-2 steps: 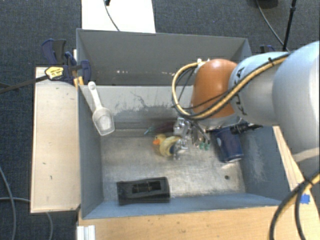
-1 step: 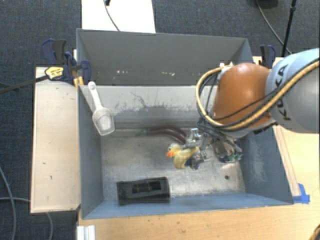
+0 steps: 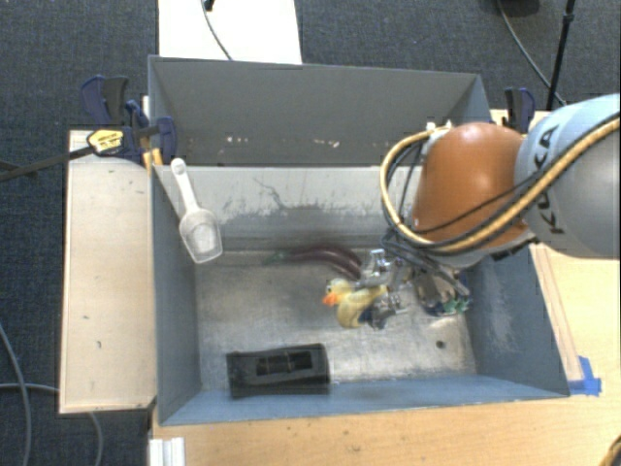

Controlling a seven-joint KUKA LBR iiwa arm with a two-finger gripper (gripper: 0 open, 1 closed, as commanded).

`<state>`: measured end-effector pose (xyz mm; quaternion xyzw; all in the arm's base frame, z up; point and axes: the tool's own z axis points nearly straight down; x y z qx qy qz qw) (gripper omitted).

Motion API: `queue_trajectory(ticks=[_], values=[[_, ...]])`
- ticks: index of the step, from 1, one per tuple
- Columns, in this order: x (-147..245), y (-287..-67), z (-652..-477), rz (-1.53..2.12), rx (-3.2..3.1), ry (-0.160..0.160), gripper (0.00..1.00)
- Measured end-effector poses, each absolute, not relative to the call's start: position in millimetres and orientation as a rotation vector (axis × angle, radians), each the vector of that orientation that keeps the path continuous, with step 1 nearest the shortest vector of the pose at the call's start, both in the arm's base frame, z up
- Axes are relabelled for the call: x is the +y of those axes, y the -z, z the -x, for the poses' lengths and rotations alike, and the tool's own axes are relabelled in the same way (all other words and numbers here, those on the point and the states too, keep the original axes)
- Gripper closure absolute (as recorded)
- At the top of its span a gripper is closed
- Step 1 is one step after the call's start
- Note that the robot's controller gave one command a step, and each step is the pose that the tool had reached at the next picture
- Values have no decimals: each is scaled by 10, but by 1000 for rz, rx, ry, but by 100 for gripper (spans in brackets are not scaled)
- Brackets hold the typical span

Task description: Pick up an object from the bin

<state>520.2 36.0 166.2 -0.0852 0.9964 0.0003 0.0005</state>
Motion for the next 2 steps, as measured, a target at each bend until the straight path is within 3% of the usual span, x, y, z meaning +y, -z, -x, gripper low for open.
queue_trajectory(ticks=[1,2], values=[[355,-1697,-5255,268,3128,-1,100],[336,-2300,-5294,254,3129,-1,100]])
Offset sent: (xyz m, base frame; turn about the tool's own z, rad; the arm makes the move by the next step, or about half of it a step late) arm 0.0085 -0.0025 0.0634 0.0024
